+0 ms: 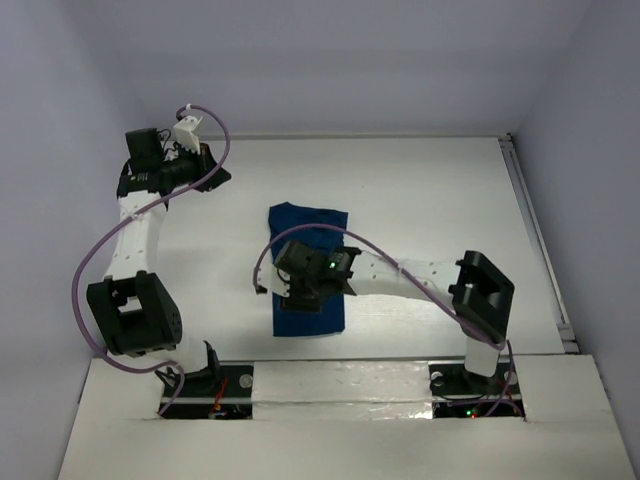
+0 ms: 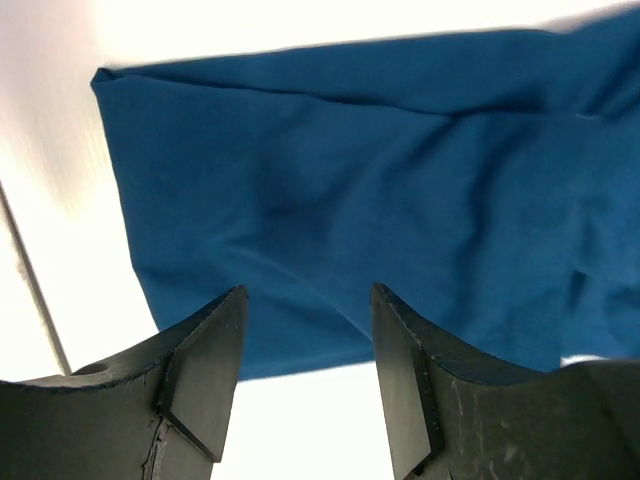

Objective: Fold and stack the t-shirts
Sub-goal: Fold the folded rectangular tshirt in 1/3 of the way

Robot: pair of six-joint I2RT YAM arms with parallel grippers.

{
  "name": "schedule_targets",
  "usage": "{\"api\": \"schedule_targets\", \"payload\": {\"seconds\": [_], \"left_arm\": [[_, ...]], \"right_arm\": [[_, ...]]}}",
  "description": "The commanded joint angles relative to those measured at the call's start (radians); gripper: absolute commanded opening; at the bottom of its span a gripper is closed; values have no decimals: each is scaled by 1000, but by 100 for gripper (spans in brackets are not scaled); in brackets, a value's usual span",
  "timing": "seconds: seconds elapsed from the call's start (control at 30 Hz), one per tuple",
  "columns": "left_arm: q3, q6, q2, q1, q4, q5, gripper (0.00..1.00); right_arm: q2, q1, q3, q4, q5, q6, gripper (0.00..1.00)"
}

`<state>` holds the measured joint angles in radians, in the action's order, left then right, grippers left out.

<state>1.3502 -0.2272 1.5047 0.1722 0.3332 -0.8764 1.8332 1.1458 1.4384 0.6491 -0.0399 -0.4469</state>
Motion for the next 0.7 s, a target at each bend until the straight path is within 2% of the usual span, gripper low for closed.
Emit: {"api": "schedule_targets", "payload": {"seconds": [0.0,0.2,0.43,0.67], "left_arm": [[-19,-17,-47,7,-6,4,0],[-33,-23,-47,7,-8,19,0],[-31,-15,-43,7,-26,28,0],[-34,-18,-40,16,-20,31,0]], "right_arm": [[47,58,-64,-101,90,-10,58],[84,129,-101,-118,113,8,59],[60,149,-128,-134,161,28,59],[-57,169,-173,-157,172,27,58]]}}
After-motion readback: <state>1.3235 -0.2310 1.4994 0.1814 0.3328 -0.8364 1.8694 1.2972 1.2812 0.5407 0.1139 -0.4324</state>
